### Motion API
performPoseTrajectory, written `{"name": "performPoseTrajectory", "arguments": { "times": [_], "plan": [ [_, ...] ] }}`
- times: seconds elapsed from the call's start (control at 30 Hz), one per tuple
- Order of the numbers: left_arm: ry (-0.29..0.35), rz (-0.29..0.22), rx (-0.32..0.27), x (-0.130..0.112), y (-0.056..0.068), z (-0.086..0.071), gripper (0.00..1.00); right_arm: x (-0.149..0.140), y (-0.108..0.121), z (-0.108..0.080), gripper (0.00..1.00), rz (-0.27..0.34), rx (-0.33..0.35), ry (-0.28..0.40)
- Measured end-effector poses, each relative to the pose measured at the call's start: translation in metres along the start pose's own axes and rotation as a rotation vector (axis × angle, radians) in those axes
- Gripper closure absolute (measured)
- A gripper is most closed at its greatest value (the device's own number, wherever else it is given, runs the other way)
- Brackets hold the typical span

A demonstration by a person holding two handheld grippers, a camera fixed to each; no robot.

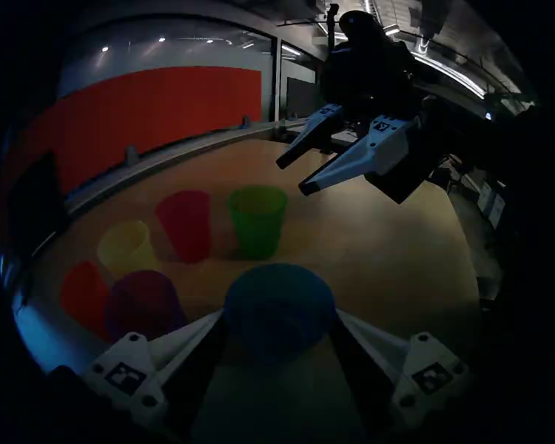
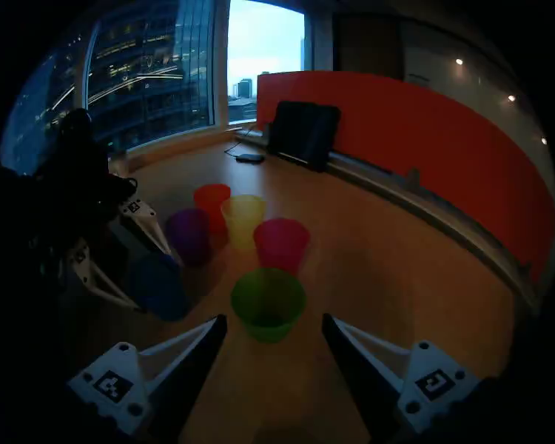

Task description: Pour water

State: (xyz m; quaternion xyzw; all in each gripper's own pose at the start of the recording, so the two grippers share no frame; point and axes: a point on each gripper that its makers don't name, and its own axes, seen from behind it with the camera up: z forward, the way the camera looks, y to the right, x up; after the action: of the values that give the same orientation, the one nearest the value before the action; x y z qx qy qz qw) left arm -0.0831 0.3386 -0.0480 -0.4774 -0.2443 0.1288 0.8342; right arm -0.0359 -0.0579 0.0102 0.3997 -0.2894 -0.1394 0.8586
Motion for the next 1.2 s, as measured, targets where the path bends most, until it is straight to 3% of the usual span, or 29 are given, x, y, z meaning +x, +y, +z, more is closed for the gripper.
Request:
{"name": "performPoseTrajectory", "arguments": {
  "times": [0.37, 0.63, 1.2],
  "plan": [
    [-0.005, 0.007, 0.008, 0.000, -0.006, -0.005, 0.13, -0.006, 0.000, 0.006, 0.00, 0.001, 0.004, -0.011],
    [0.015, 0.018, 0.025, 0.007, -0.009, -0.014, 0.13, -0.011, -0.002, 0.020, 0.01, -0.004, 0.012, -0.027],
    [0.081, -0.006, 0.069, 0.025, -0.020, -0.050, 0.13, -0.014, -0.005, 0.056, 0.00, -0.008, 0.023, -0.045]
  ]
}}
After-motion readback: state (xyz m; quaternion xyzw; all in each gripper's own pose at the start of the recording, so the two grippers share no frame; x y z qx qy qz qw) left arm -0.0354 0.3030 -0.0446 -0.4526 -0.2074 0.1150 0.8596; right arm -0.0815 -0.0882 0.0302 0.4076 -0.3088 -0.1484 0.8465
